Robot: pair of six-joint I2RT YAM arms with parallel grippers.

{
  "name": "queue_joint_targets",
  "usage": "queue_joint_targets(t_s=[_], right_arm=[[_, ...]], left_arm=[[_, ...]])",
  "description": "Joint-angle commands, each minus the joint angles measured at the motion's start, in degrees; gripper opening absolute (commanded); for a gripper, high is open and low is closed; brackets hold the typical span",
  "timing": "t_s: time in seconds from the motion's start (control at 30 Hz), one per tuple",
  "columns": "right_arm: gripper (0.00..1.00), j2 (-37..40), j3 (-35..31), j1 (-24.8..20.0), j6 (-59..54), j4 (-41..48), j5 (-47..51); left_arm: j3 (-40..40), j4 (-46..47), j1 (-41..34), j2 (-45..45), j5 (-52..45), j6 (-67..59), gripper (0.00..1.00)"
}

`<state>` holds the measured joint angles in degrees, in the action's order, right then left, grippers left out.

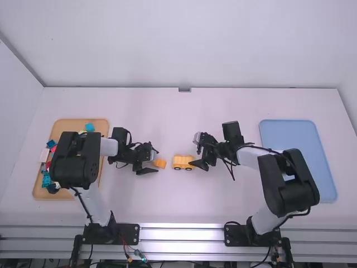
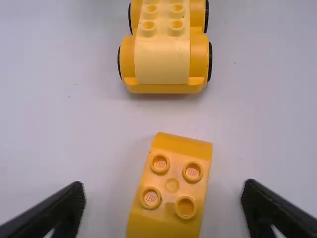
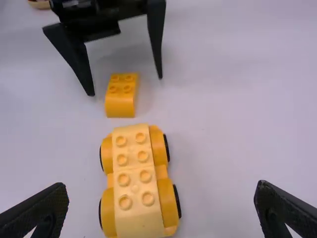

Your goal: Assemble lego blocks to make yellow taxi

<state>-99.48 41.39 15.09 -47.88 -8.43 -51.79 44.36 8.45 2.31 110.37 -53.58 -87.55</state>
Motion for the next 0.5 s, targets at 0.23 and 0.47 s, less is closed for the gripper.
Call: queue_joint_targets(t_s=[0.23, 0.47], right_arm=[[0.99, 0.24, 0.96, -0.09, 3.10, -2.32, -2.21], [0.99, 0.35, 0.98, -0.13, 3.04, -3.34, -2.25]], left_arm=[[-0.66, -0.24, -0.04, 1.25, -1.01, -1.01, 0.56], [0.48, 0.15, -0.04, 3.13, -1.49, -0.87, 0.51]])
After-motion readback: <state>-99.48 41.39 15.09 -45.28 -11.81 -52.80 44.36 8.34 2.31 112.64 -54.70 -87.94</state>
